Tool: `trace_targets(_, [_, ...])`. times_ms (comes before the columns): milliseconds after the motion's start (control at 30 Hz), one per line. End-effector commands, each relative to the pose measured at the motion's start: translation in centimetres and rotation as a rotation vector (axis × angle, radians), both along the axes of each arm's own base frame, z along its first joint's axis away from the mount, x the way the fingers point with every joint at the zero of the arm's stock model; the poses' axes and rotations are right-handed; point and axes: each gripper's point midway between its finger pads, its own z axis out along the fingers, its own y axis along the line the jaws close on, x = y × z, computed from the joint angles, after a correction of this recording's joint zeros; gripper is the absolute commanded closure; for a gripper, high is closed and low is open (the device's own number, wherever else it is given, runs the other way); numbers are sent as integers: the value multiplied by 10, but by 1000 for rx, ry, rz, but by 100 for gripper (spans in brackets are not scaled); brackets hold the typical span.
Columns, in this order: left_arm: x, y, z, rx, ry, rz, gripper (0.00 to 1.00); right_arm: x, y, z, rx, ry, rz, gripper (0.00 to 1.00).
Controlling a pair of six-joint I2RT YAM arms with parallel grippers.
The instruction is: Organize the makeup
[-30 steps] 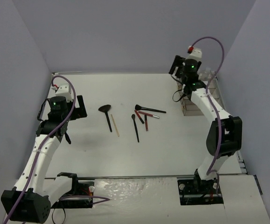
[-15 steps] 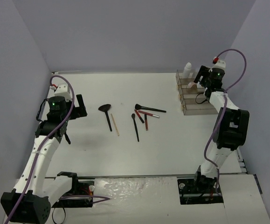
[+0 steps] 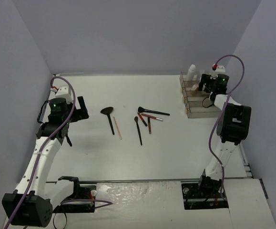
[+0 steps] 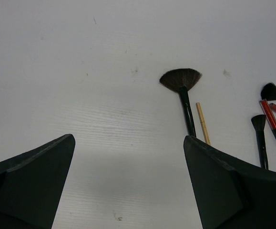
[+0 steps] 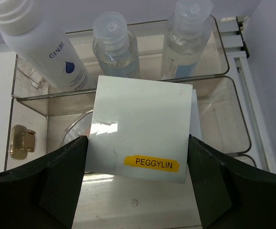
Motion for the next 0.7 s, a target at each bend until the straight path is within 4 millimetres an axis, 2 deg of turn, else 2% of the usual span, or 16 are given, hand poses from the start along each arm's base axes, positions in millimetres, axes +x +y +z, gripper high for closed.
trace_targets(0, [12, -1, 26, -22, -89, -1, 3, 30, -12, 57, -115, -182, 60, 92])
trace_targets(333, [13, -1, 25, -15, -85, -4, 3, 46, -23, 30, -151, -140, 86, 86])
trace_targets(400, [13, -1, 25, -16, -87, -6, 3, 49, -24, 26, -157, -128, 92, 81])
trace_targets(467, [14, -2, 24, -16, -82, -8, 3, 51, -25, 27, -158, -123, 94, 69])
trace_targets(533, [13, -2, 24, -16, -81, -8, 3, 49, -24, 33, -156, -134, 91, 46])
trace_targets(600, [13, -2, 25, -16, -83, -8, 3, 45, -24, 39, -148, -149, 83, 32])
trace_targets(633, [13, -1, 25, -16, -85, -6, 3, 44, -23, 55, -148, -182, 74, 24])
trace_targets(667, [13, -1, 25, -16, -85, -6, 3, 41, -22, 50, -144, -172, 72, 18])
